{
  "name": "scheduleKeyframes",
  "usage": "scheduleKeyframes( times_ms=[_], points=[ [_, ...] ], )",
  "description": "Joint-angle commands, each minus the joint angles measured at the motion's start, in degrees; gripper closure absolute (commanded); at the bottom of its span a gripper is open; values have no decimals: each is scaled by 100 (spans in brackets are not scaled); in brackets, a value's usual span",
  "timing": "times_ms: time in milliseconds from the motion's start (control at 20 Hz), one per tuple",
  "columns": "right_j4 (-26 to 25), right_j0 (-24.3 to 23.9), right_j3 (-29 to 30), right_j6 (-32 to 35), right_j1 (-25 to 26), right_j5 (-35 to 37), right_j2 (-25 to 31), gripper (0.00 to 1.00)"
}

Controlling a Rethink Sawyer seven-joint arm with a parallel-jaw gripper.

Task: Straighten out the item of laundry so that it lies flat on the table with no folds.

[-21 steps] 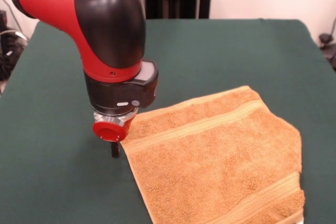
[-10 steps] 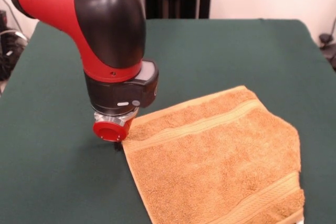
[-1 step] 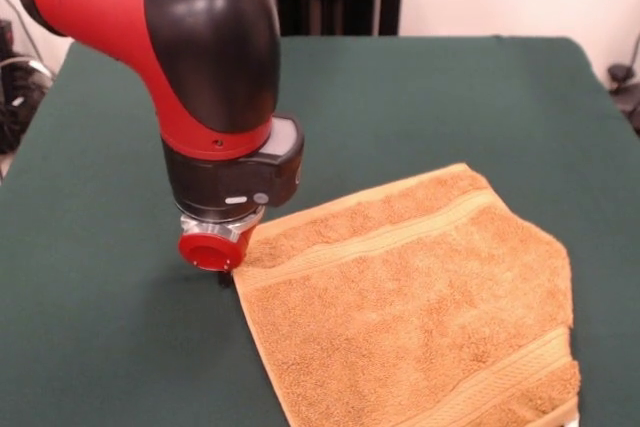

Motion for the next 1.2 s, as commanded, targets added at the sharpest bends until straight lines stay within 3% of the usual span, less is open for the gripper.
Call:
scheduleKeyframes(
  times_ms=[50, 350, 700, 1200],
  points=[
    [-405, 190, 181, 551, 607, 384, 22, 100],
    [-744, 165, 636, 236, 225, 448, -429, 100],
    [-1184, 3, 763, -220, -237, 917, -827, 100],
    [-1665, -518, 922, -645, -722, 1010, -493, 100]
  ],
)
